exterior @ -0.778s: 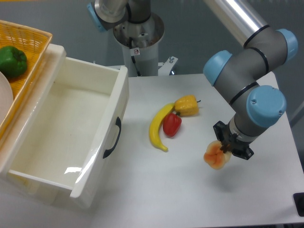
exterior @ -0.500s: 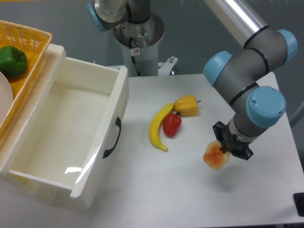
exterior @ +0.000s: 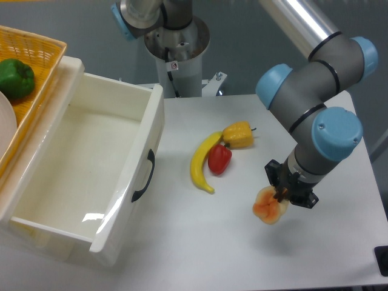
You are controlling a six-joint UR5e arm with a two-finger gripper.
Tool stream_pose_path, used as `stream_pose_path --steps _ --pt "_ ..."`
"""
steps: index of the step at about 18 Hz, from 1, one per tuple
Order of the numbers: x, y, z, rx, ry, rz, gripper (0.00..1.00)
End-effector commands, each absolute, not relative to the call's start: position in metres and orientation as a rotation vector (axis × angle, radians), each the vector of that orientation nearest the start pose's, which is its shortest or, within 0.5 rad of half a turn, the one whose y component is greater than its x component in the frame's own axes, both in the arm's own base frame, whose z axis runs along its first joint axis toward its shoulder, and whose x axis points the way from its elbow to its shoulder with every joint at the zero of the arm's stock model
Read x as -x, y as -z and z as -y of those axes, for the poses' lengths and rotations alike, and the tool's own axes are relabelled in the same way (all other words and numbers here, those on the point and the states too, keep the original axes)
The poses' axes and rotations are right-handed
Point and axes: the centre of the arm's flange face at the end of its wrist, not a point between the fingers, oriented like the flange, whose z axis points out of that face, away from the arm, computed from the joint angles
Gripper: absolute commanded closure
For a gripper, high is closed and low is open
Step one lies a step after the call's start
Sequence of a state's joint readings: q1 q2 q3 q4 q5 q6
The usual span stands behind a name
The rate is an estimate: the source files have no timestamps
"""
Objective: Place the round bread in the upper white drawer
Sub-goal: 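Hold the round bread bun in the gripper and lower it slightly, then carry the held bread bun over the banana into the open white drawer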
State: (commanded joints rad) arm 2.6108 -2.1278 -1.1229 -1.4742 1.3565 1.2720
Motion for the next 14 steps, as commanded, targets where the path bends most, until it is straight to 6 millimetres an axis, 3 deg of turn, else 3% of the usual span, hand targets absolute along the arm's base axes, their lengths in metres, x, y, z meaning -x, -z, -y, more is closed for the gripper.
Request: stream_pose_path --steps 6,9,14 --pt "0.507 -0.448 -0.502 2.712 0.200 -0.130 1.00" --pt "0.477 -0.477 -0.516 2.659 0.213 -0.108 1.00" --pt "0.416 -0.504 -0.511 2.576 0.280 -0.137 1.00"
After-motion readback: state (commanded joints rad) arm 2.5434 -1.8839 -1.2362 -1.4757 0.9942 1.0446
